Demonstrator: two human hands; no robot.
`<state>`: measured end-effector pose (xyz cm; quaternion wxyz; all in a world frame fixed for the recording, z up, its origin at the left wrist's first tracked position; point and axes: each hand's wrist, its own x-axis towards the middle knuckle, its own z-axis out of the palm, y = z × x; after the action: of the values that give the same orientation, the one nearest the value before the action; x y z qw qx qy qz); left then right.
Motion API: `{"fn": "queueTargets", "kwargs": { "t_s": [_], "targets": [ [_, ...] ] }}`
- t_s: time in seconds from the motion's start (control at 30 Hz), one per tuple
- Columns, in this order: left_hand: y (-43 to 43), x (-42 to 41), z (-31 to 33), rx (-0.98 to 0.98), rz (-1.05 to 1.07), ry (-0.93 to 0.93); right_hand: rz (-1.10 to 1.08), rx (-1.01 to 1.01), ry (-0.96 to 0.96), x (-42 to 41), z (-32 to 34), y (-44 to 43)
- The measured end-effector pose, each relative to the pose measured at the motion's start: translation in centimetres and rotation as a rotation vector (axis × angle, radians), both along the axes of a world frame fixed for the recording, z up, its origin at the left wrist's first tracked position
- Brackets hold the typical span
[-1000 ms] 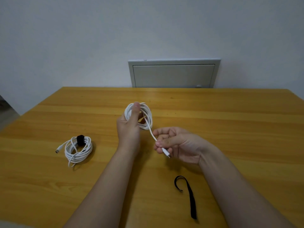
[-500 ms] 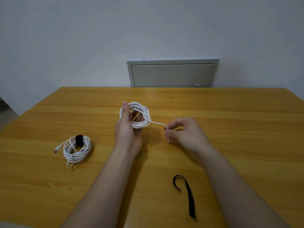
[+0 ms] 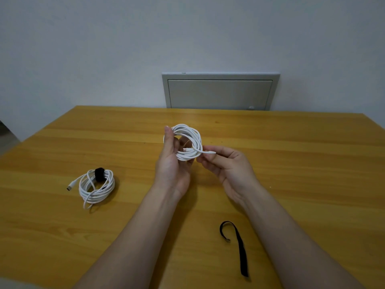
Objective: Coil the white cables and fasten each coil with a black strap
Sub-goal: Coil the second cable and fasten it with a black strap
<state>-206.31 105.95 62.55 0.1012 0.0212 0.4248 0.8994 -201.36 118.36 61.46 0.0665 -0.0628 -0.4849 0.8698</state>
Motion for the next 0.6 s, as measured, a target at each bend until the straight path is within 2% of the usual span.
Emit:
{"fn": "queueTargets", "kwargs": {
  "t_s": [0.2, 0.37, 0.5, 0.6],
  "targets": [
    [0.3, -0.1, -0.1, 0.033, -0.001, 0.025, 0.098, -0.041, 0.013, 0.0, -0.3, -0.4],
    [0.3, 0.0, -0.1, 0.003, 0.011, 0.069, 0.130, -0.175, 0.040, 0.1, -0.1, -0.4],
    [0.3, 0.3, 0.0, -0.073, 0.074, 0.104, 0.113, -0.036, 0.114, 0.2, 0.1, -1.0],
    [0.4, 0.4, -0.1, -0.167, 0.137, 0.109, 0.076, 0.063, 0.069, 0.2, 0.1, -1.3]
  ]
}}
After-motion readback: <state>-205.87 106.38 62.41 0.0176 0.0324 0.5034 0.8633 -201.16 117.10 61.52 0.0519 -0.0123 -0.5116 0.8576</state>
